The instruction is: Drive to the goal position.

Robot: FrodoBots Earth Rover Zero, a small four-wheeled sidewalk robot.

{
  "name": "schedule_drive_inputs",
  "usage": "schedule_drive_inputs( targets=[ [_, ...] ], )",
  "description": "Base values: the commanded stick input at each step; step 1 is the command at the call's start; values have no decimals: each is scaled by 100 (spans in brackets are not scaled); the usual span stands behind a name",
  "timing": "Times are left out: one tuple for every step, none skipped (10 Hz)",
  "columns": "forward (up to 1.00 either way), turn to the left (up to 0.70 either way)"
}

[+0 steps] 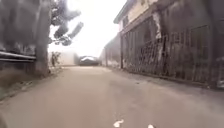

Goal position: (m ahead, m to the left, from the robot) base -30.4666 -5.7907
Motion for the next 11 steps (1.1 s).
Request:
schedule_drive_inputs(
  targets=[
    [0, 0],
    [0, -45],
    [0, -45],
    [0, -45],
    [0, -45],
    [0, -45],
    [0, -45],
    [0, -45],
    [0, -45],
    [0, -45],
    [0, -45]
  ],
)
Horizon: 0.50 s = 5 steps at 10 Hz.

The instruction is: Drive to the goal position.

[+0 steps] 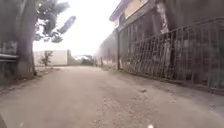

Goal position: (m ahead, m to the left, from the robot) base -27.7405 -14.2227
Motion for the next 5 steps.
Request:
schedule_drive_inputs(
  targets=[
    [0, -45],
    [0, -45],
    [0, -45],
    [0, -45],
    [0, -45]
  ],
)
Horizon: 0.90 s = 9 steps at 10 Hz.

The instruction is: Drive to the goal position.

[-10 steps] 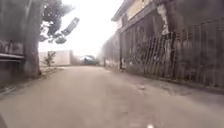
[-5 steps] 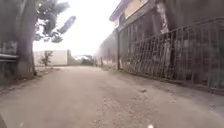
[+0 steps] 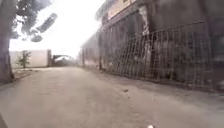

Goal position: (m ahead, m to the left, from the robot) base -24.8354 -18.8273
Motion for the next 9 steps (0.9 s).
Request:
schedule_drive_inputs(
  targets=[
    [0, -45],
    [0, -45],
    [0, -45],
    [0, -45],
    [0, -45],
    [0, -45],
    [0, -45],
    [0, -45],
    [0, -45]
  ],
)
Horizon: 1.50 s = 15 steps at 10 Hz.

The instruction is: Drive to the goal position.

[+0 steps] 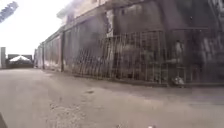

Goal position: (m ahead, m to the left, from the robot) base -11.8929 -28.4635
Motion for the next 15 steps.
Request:
schedule_drive_inputs(
  targets=[
    [0, -45],
    [0, -45],
    [0, -45],
    [0, -45],
    [0, -45],
    [0, -45],
    [0, -45],
    [0, -45],
    [0, -45],
    [0, -45],
    [0, -45],
    [0, -45],
    [0, -45],
    [0, -45],
    [0, -45]
  ],
)
